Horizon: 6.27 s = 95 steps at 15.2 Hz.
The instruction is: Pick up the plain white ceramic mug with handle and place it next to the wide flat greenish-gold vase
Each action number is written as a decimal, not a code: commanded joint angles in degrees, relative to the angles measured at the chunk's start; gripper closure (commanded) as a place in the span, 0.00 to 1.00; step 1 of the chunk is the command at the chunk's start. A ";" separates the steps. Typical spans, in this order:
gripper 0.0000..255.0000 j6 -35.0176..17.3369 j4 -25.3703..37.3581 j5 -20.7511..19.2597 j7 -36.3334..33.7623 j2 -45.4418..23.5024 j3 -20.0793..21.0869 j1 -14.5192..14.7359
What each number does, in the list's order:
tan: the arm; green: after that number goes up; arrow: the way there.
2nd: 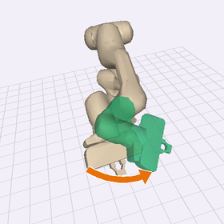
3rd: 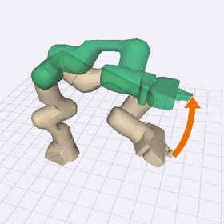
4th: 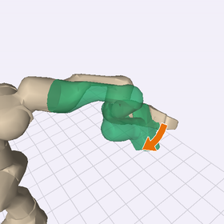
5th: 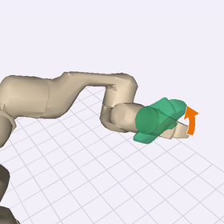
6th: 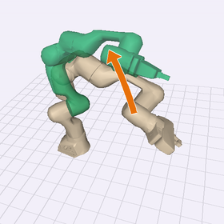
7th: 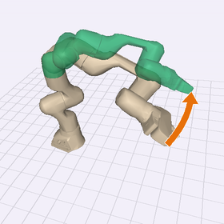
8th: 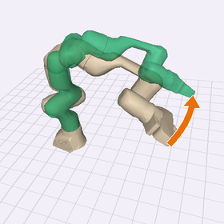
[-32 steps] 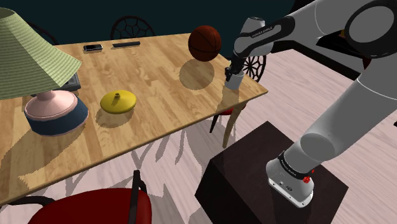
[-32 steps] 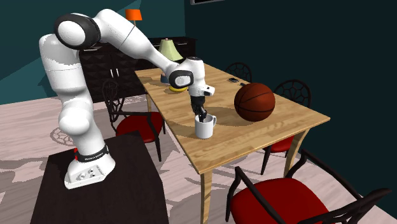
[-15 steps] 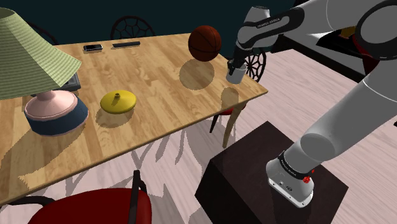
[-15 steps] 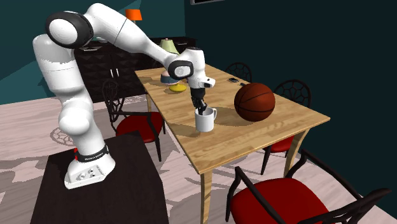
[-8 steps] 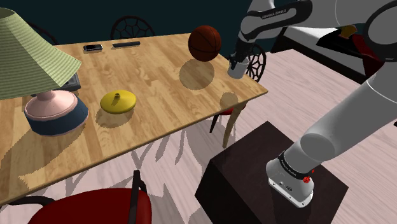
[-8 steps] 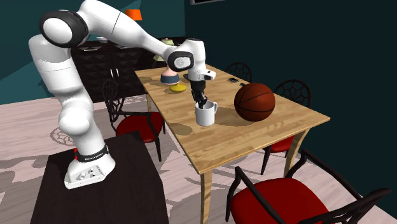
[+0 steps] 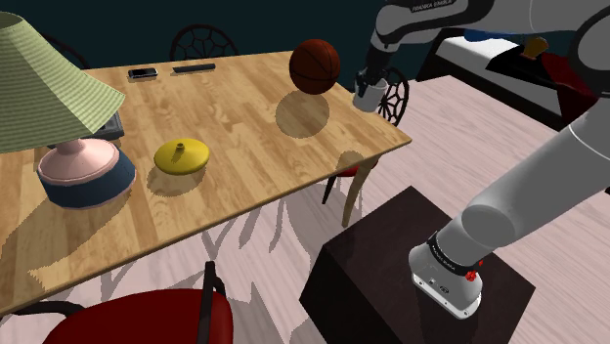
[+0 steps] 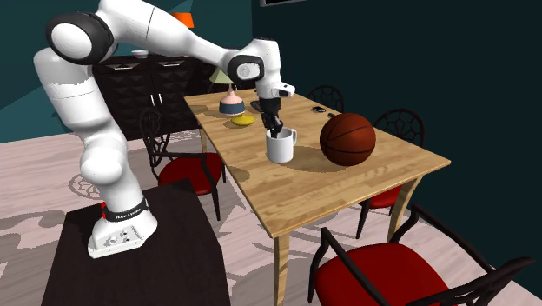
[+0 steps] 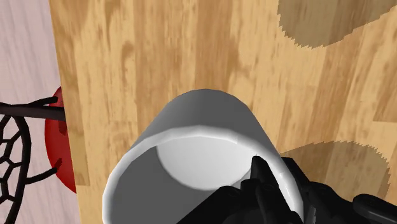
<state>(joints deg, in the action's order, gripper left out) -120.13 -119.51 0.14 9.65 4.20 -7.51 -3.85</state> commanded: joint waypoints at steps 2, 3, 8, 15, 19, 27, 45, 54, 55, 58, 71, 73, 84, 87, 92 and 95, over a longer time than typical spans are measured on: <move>1.00 2.27 1.63 -0.10 -0.06 0.65 0.01 -0.01; 1.00 3.03 2.22 -0.13 -0.09 0.83 0.02 0.00; 1.00 6.83 5.35 -0.22 -0.19 1.50 0.07 0.01; 1.00 7.96 10.16 -0.26 -8.00 -2.18 4.26 3.63; 1.00 8.74 14.43 -0.56 -13.02 -5.69 6.77 6.04; 1.00 11.77 26.76 -2.03 -22.52 -15.14 10.81 11.21; 1.00 27.85 74.60 -6.62 -35.70 -47.44 13.71 23.74; 1.00 18.55 62.00 -6.54 -36.30 -44.19 13.85 22.95; 1.00 17.69 61.00 -6.55 -36.35 -44.06 13.85 22.90; 1.00 15.23 58.30 -6.58 -36.50 -43.83 13.84 22.76; 1.00 5.97 50.12 -6.91 -37.12 -44.94 13.68 22.46; 1.00 4.78 49.28 -6.97 -37.20 -45.28 13.64 22.44; 0.00 4.79 49.31 -6.97 -37.21 -45.30 13.64 22.45; 0.00 6.22 49.99 -6.88 -37.14 -44.56 13.70 22.47; 0.00 10.45 52.56 -6.67 -36.96 -42.88 13.85 22.60; 0.00 10.46 52.57 -6.67 -36.96 -42.89 13.85 22.60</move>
<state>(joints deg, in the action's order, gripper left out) -109.76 -67.07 -6.53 -27.33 -38.64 6.34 18.74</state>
